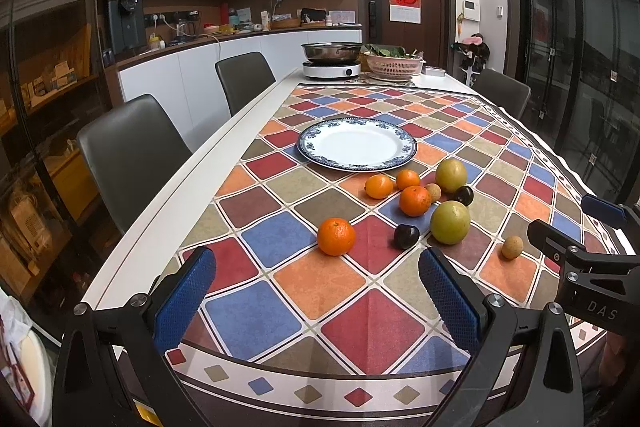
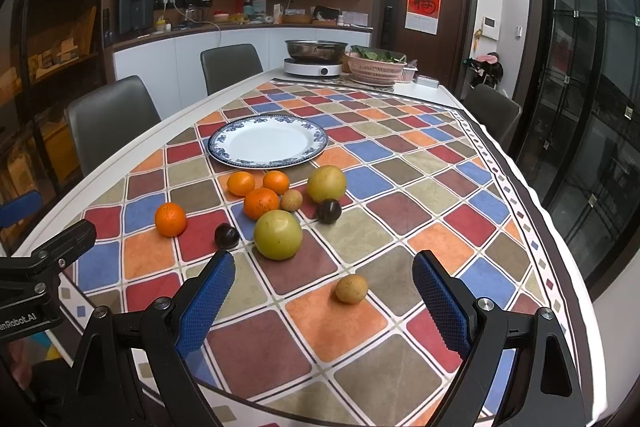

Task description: Organize fruits

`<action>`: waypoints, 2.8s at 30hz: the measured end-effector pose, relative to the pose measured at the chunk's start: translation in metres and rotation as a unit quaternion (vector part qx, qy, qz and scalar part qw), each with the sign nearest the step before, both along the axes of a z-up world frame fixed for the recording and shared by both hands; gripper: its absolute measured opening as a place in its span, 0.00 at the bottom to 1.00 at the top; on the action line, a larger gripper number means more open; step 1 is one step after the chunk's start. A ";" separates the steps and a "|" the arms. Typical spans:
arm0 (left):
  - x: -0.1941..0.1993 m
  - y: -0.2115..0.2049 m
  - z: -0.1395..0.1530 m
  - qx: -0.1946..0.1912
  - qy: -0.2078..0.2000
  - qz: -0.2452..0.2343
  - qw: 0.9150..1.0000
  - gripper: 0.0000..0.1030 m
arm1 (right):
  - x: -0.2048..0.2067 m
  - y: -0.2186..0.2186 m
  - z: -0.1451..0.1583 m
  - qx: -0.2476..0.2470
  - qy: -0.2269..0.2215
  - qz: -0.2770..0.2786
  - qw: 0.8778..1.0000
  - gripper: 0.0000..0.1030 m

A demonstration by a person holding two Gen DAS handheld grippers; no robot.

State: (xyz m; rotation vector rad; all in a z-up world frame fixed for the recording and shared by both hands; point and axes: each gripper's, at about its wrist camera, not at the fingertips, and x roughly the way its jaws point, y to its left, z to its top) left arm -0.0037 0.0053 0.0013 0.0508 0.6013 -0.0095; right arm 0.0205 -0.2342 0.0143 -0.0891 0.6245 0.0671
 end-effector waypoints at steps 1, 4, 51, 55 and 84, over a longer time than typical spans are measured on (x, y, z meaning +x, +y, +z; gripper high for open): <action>0.000 0.000 0.000 0.000 0.000 0.000 1.000 1.00 | 0.000 0.000 0.000 0.000 0.000 0.000 1.000 0.88; 0.000 0.000 0.000 0.000 0.000 0.000 1.000 1.00 | 0.000 0.000 0.000 0.000 0.000 0.000 1.000 0.88; 0.053 0.004 -0.027 0.027 0.016 -0.054 0.998 0.79 | 0.056 -0.004 -0.037 -0.013 0.097 -0.051 0.994 0.87; 0.069 0.000 -0.035 0.028 0.032 -0.072 0.996 0.72 | 0.059 -0.009 -0.040 -0.010 0.103 -0.073 0.992 0.79; 0.121 -0.005 -0.073 0.006 0.112 -0.087 0.990 0.38 | 0.084 -0.015 -0.077 -0.004 0.185 -0.095 0.978 0.29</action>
